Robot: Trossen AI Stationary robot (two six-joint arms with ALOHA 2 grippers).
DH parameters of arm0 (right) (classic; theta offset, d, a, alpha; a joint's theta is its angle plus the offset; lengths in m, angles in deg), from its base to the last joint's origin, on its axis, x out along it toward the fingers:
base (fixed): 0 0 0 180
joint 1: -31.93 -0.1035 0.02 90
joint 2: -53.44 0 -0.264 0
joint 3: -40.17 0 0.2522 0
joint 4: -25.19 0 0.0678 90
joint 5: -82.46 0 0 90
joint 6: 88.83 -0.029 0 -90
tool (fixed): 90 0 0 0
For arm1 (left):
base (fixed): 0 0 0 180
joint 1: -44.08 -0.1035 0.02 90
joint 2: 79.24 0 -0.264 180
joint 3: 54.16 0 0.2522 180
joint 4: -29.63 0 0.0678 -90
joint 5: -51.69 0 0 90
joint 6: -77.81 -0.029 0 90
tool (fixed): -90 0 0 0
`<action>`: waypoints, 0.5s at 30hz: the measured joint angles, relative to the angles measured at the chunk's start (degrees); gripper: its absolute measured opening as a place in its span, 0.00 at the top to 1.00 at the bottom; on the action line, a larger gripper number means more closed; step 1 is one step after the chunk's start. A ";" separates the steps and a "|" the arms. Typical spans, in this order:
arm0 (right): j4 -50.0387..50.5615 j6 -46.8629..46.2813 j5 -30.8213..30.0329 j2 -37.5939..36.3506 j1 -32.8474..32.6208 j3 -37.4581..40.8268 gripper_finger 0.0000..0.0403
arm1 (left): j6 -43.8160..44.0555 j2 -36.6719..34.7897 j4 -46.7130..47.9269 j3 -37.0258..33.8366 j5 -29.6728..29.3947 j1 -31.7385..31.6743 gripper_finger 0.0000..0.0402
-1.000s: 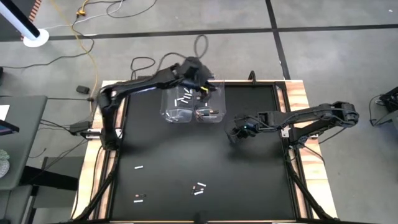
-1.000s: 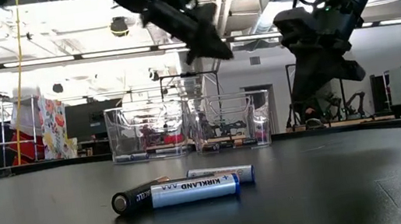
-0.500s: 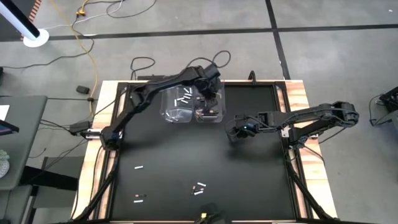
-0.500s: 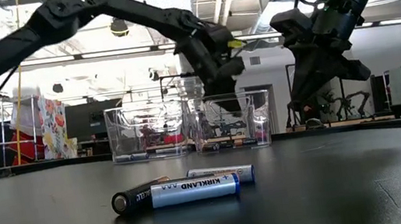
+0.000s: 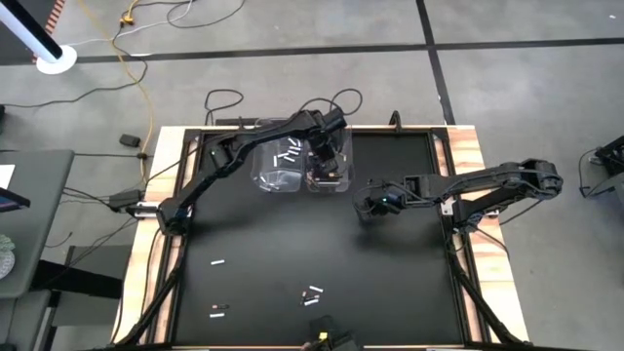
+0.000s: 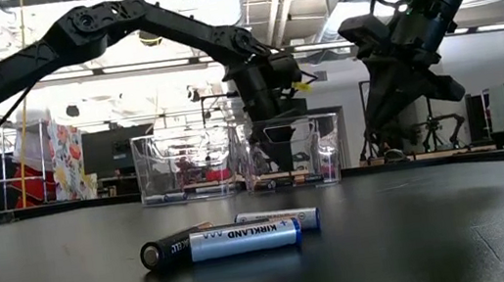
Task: Sort batteries
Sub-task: Put the black battery into the right transparent bin, then put the white battery into the left transparent bin
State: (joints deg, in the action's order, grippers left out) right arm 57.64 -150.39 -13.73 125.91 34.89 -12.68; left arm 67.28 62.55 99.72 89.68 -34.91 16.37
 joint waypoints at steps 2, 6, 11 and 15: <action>-0.06 -0.14 -0.01 0.00 0.00 0.00 0.80 | 0.63 0.00 0.02 0.00 0.02 0.00 0.80; -0.10 -0.59 -0.01 0.00 0.00 0.00 0.80 | 0.75 0.00 0.46 -0.04 0.02 0.00 0.79; -0.14 -0.57 -0.01 0.00 -0.29 0.00 0.80 | 0.05 -0.34 1.41 -0.07 0.44 0.00 0.76; -0.12 -0.55 -0.01 0.00 -1.05 0.00 0.80 | 0.09 -0.57 2.33 -0.07 0.57 0.02 0.68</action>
State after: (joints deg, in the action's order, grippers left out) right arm 57.52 -150.93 -13.74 125.91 33.84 -12.68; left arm 67.37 61.99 102.05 89.62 -34.34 16.39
